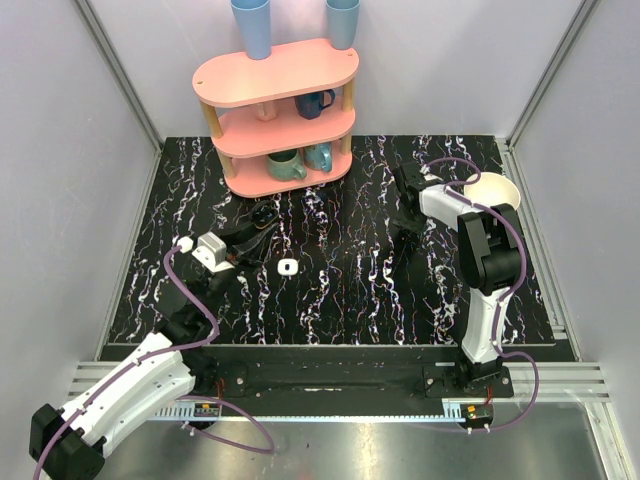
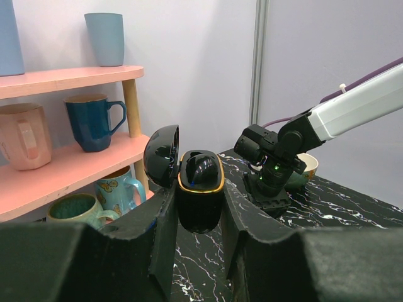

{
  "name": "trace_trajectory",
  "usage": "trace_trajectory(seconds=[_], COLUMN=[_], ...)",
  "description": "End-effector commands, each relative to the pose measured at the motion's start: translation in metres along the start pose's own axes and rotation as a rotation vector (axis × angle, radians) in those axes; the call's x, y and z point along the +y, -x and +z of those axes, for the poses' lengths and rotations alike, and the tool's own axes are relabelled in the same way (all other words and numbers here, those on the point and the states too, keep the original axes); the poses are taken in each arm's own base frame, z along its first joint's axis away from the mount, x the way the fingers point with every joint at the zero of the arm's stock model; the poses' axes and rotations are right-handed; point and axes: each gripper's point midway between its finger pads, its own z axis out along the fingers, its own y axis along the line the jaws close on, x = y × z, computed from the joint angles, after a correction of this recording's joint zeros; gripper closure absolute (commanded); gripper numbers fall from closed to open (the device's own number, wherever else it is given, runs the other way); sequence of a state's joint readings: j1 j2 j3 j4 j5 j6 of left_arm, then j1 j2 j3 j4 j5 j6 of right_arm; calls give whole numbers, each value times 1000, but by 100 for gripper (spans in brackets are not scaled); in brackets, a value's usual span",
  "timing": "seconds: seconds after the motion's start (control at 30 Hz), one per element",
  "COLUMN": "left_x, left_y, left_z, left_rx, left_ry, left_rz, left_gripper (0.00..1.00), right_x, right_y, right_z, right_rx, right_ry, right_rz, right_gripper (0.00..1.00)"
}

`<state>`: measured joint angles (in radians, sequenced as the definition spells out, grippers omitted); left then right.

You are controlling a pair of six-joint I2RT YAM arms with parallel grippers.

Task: Insert the wireless bluetooth earbuds into the charging case
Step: Pick up the right earbud from the center of the board.

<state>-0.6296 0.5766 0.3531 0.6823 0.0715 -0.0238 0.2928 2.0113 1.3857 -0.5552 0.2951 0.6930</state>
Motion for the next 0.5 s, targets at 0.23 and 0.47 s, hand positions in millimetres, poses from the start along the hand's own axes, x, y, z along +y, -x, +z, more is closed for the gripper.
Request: trace_trajectory(seconds=[0.23,0.47], left_x=[-2,-2], left_y=[28,26], left_z=[3,5], left_rx=[-81,-76], left_ry=[-5,-6], left_rz=[-13,-14], left_gripper=[100,100], right_x=[-10,-13], right_y=[-35,-34], right_z=[13,13], right_rx=[91,84], right_ry=[-21,-28], right_rz=[-61,-75], right_gripper=[59,62])
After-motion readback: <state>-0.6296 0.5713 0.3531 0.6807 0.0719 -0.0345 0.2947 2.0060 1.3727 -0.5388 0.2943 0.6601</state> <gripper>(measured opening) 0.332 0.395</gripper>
